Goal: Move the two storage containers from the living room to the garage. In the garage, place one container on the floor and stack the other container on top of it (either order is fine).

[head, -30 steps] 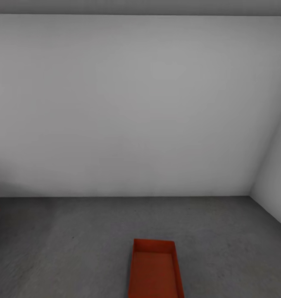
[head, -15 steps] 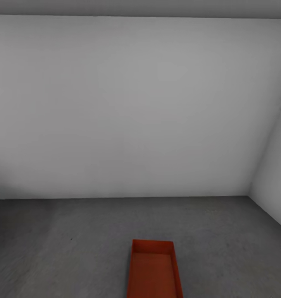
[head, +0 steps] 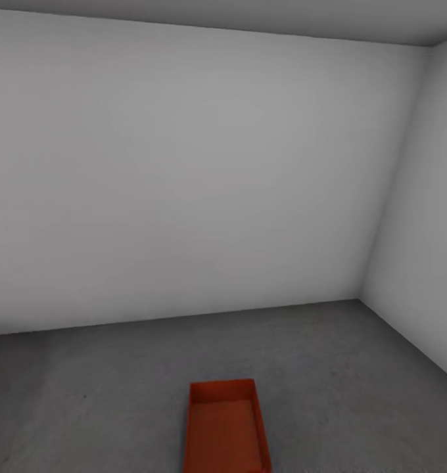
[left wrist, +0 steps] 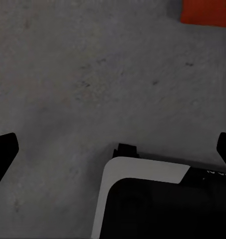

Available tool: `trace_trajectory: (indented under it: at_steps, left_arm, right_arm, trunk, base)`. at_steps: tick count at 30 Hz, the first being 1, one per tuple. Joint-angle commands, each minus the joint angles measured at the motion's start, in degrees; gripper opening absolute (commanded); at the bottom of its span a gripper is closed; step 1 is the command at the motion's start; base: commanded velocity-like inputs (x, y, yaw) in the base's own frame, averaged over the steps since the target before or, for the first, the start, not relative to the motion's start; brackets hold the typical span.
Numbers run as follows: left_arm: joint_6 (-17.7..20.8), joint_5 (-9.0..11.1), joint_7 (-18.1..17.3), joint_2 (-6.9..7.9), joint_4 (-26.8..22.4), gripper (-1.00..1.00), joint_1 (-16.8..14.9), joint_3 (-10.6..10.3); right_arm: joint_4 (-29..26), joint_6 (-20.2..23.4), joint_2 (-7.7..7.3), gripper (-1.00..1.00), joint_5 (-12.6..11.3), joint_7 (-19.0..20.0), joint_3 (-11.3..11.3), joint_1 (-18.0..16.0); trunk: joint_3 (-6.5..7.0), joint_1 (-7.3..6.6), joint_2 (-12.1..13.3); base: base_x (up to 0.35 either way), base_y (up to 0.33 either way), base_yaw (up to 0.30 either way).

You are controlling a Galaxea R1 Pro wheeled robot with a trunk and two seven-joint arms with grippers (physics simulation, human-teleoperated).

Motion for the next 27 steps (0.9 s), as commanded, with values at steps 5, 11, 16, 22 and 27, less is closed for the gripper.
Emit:
trace_trajectory:
  at_steps: [5, 11, 16, 22, 27]
  left_arm:
    - [-0.14, 0.32, 0.16, 0.00, 0.00, 1.00, -0.02, -0.49]
    - [-0.14, 0.30, 0.16, 0.00, 0.00, 1.00, -0.02, -0.49]
    - [-0.14, 0.35, 0.16, 0.00, 0.00, 1.00, -0.01, -0.49]
    - [-0.14, 0.34, 0.16, 0.00, 0.00, 1.00, -0.02, -0.49]
    - [-0.14, 0.32, 0.16, 0.00, 0.00, 1.00, -0.01, -0.49]
  right_arm:
    - [0.18, -0.24, 0.05, 1.00, -0.84, 0.00, 0.36, -0.09]
    - [0.18, -0.11, 0.08, 1.00, -1.00, -0.08, 0.26, -0.09]
    - [0.18, -0.19, 0.06, 1.00, -1.05, -0.36, 0.15, -0.09]
    - [0.18, -0.31, 0.12, 1.00, -0.86, -0.38, 0.23, -0.09]
    - [0.18, -0.37, 0.36, 1.00, -0.66, -0.48, 0.27, -0.09]
  trunk:
    - [-0.09, 0.01, -0.07]
    - [-0.09, 0.01, -0.07]
    - [-0.09, 0.01, -0.07]
    - [-0.09, 0.01, -0.07]
    - [-0.09, 0.01, -0.07]
  base:
    - [0.000, 0.000, -0.286]
    - [0.000, 0.000, -0.287]
    - [0.000, 0.000, -0.287]
    - [0.000, 0.000, -0.287]
    - [0.000, 0.000, -0.287]
